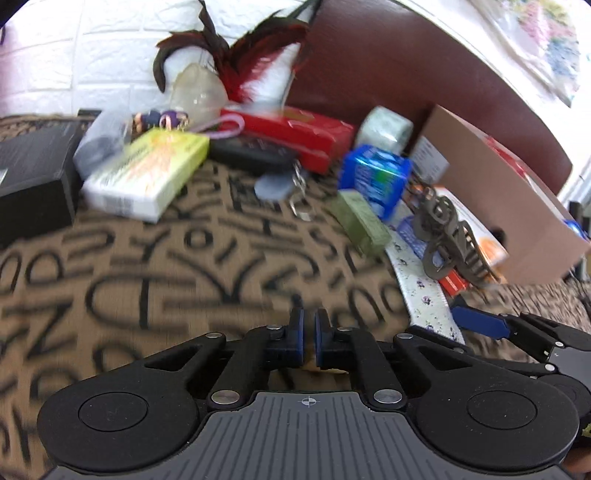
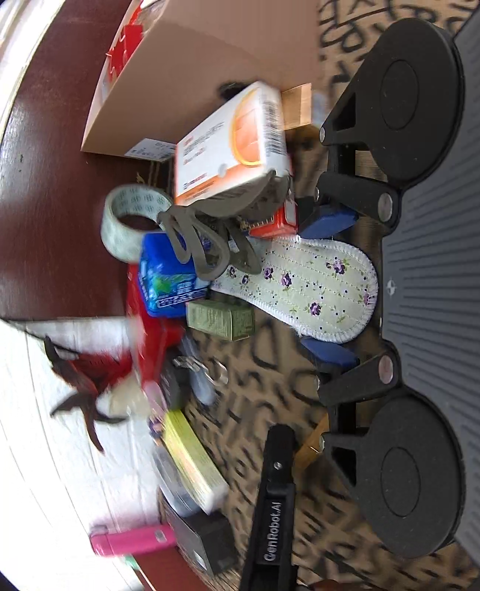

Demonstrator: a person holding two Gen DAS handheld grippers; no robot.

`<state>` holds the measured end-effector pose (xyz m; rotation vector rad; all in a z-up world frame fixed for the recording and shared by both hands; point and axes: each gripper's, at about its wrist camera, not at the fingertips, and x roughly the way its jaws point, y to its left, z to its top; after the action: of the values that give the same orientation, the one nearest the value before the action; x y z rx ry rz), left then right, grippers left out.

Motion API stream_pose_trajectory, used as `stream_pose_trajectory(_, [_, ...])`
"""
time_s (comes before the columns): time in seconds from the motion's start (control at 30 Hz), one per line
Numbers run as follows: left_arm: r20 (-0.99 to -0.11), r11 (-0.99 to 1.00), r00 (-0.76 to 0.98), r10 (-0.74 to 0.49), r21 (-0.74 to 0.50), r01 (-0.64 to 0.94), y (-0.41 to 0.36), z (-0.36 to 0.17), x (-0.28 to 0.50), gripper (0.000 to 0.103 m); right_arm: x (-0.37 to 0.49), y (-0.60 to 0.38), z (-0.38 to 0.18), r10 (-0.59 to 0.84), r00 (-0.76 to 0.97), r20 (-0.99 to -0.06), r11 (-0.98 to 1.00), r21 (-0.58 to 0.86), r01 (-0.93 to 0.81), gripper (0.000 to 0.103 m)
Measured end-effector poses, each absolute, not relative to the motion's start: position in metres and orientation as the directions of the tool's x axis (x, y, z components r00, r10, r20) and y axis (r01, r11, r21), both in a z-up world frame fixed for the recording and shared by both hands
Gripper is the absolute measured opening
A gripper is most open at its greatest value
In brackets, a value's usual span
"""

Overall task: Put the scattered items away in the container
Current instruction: 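Grasp the wooden clothespin with the left gripper while the right gripper reaches the floral insole, then lift the clothespin with the left gripper while the right gripper grasps and lifts the floral insole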

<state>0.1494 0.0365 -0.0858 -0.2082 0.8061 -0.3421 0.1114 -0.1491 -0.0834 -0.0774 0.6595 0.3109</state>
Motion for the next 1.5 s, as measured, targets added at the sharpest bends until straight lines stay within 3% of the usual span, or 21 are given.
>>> stream_pose_trajectory(0.2, [-0.682, 0.912, 0.608, -0.406, -0.344, 0.223, 0.037, -0.084, 0.099, 0.018, 0.050, -0.158, -0.082, 0.307, 0.705, -0.639, 0.923, 0.021, -0.383, 0.064])
stream_pose_trajectory(0.23, [-0.682, 0.911, 0.606, -0.409, -0.347, 0.224, 0.037, -0.083, 0.092, 0.027, 0.040, -0.159, -0.082, 0.313, 0.699, -0.643, 0.920, 0.024, -0.390, 0.064])
stream_pose_trajectory(0.5, [-0.684, 0.897, 0.581, -0.442, -0.349, 0.271, 0.037, -0.076, 0.040, 0.042, -0.031, -0.180, -0.076, 0.334, 0.663, -0.670, 0.907, 0.036, -0.420, 0.062])
stream_pose_trajectory(0.63, [-0.679, 0.883, 0.566, -0.469, -0.344, 0.319, 0.032, -0.073, 0.027, 0.064, -0.052, -0.194, -0.073, 0.345, 0.644, -0.683, 0.909, 0.073, -0.409, 0.057])
stream_pose_trajectory(1.03, [-0.707, 0.860, 0.521, -0.479, -0.260, 0.438, 0.005, -0.077, 0.020, 0.060, -0.026, -0.182, -0.078, 0.352, 0.662, -0.662, 0.910, 0.075, -0.408, 0.069])
stream_pose_trajectory(1.1, [-0.706, 0.867, 0.529, -0.470, -0.258, 0.426, 0.005, -0.078, 0.024, 0.053, -0.015, -0.176, -0.080, 0.348, 0.667, -0.659, 0.910, 0.067, -0.408, 0.071])
stream_pose_trajectory(1.17, [-0.709, 0.881, 0.545, -0.447, -0.243, 0.407, 0.004, -0.079, 0.029, 0.020, -0.004, -0.170, -0.082, 0.341, 0.676, -0.654, 0.909, 0.047, -0.413, 0.071])
stream_pose_trajectory(1.23, [-0.709, 0.888, 0.551, -0.440, -0.255, 0.382, 0.008, -0.080, 0.033, 0.011, 0.007, -0.164, -0.085, 0.332, 0.687, -0.647, 0.909, 0.025, -0.416, 0.069])
stream_pose_trajectory(1.27, [-0.710, 0.891, 0.549, -0.440, -0.271, 0.364, 0.011, -0.080, 0.035, 0.009, 0.013, -0.163, -0.085, 0.329, 0.687, -0.648, 0.911, 0.026, -0.411, 0.063])
stream_pose_trajectory(1.37, [-0.706, 0.897, 0.553, -0.441, -0.322, 0.303, 0.025, -0.078, 0.035, 0.008, 0.025, -0.174, -0.076, 0.375, 0.645, -0.666, 0.912, 0.142, -0.384, 0.059])
stream_pose_trajectory(1.5, [-0.712, 0.921, 0.585, -0.388, -0.316, 0.226, 0.040, -0.075, 0.032, 0.007, 0.026, -0.208, -0.069, 0.528, 0.562, -0.637, 0.849, 0.405, -0.339, 0.056])
